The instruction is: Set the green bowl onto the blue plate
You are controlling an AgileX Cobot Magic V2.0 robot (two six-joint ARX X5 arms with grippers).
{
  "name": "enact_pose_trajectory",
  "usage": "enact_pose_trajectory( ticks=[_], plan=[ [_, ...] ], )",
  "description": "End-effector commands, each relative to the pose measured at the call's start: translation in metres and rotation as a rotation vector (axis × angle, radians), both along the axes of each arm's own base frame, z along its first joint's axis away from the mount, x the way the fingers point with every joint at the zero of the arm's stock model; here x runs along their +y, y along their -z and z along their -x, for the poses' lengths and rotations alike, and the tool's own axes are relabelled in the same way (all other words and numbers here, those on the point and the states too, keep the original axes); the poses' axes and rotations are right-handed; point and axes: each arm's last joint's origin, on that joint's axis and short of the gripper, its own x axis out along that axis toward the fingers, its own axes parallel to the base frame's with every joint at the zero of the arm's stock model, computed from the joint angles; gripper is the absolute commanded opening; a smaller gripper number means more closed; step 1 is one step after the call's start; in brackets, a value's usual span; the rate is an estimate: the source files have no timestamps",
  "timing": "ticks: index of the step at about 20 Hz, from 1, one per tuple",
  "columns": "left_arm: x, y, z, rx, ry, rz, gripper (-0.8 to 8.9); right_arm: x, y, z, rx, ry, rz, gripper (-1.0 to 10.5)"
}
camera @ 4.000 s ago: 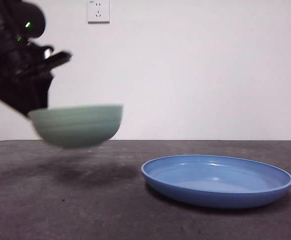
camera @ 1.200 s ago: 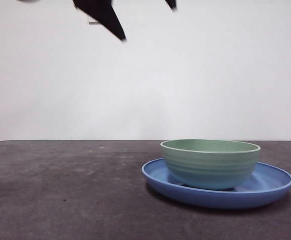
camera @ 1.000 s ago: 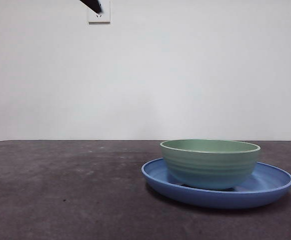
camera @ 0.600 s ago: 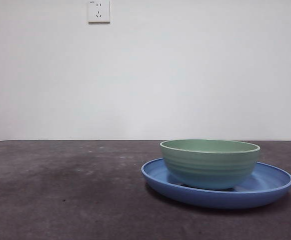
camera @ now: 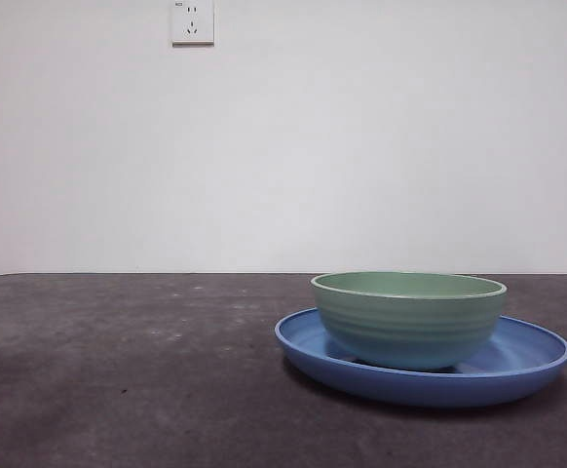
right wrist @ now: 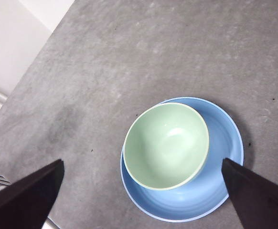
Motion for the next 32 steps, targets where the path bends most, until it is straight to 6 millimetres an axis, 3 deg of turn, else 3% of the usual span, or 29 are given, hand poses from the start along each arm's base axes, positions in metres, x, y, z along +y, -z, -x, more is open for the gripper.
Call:
enact_pose_trajectory(
  ticks=[1, 6, 10, 16, 22, 27, 32],
  plan=[
    [-0.001, -0.002, -0.001, -0.012, 0.010, -0.003, 5.63, 0.001, -0.005, -0.001, -0.023, -0.010, 0.001, 5.8],
    [0.000, 0.000, 0.000, 0.002, 0.010, -0.012, 5.63, 0.001, -0.003, 0.001, 0.018, -0.003, -0.006, 5.8],
    [0.000, 0.000, 0.000, 0.003, 0.010, -0.012, 5.63, 0.000, 0.009, -0.007, 0.162, 0.036, 0.004, 5.7],
    [0.000, 0.000, 0.000, 0.003, 0.010, -0.013, 5.63, 0.001, 0.047, -0.051, 0.427, 0.079, 0.092, 5.3],
    [0.000, 0.000, 0.000, 0.004, 0.010, -0.013, 5.63, 0.003, 0.086, -0.098, 0.506, 0.101, 0.134, 5.1],
    [0.000, 0.000, 0.000, 0.004, 0.010, -0.012, 5.63, 0.003, 0.113, -0.123, 0.546, 0.109, 0.134, 3.8],
    [0.000, 0.000, 0.000, 0.008, 0.006, -0.008, 5.63, 0.004, 0.139, -0.137, 0.610, 0.105, 0.142, 3.4]
  ],
)
